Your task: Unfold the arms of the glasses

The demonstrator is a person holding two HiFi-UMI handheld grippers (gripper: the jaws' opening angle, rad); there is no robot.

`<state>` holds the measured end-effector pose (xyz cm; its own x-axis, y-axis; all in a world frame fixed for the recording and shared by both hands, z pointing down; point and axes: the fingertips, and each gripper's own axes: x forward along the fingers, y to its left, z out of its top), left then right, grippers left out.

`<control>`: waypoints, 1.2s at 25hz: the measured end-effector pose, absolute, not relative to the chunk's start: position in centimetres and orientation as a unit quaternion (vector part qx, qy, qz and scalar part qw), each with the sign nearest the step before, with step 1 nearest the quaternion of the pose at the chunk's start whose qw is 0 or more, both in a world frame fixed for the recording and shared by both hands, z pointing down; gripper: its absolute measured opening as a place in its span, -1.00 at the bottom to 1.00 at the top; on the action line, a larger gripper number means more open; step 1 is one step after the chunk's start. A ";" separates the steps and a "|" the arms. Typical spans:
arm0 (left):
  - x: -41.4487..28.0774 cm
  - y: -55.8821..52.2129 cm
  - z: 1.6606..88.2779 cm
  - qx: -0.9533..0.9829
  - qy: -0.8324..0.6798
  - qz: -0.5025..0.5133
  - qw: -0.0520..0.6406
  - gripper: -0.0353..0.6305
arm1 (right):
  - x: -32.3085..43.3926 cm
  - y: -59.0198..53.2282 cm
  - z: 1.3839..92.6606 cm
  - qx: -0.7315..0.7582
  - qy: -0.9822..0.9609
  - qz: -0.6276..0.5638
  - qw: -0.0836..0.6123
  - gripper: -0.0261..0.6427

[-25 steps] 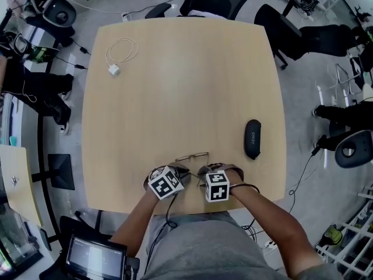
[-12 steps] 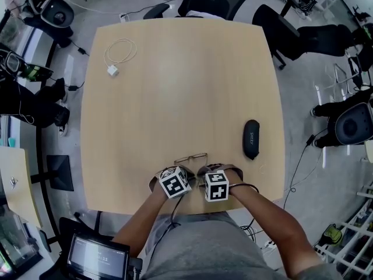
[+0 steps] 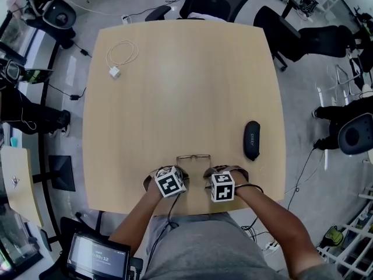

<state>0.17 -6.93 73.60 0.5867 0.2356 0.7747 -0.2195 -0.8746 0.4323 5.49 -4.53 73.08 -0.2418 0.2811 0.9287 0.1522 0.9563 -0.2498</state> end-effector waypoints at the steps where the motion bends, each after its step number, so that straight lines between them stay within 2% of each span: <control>1: 0.1 -7.0 73.5 0.854 0.005 0.455 0.251 -0.85 | 5.7 -4.6 73.1 -0.137 -0.786 0.052 0.600 -0.38; 14: 0.1 -7.2 73.4 0.856 -0.013 0.451 0.251 -0.85 | 7.9 -4.6 72.6 -0.166 -0.772 0.028 0.613 -0.38; 19: 1.1 -6.8 72.0 0.887 -0.013 0.402 0.228 -0.85 | 8.0 -5.2 72.8 -0.140 -0.789 0.038 0.597 -0.38; 25: 1.7 -6.2 67.0 0.915 -0.039 0.328 0.230 -0.85 | 8.0 -5.9 68.7 -0.087 -0.845 0.091 0.520 -0.38; 30: -0.4 -7.7 60.9 0.935 -0.131 0.255 0.209 -0.85 | 6.6 -8.4 63.0 -0.017 -0.897 0.115 0.427 -0.38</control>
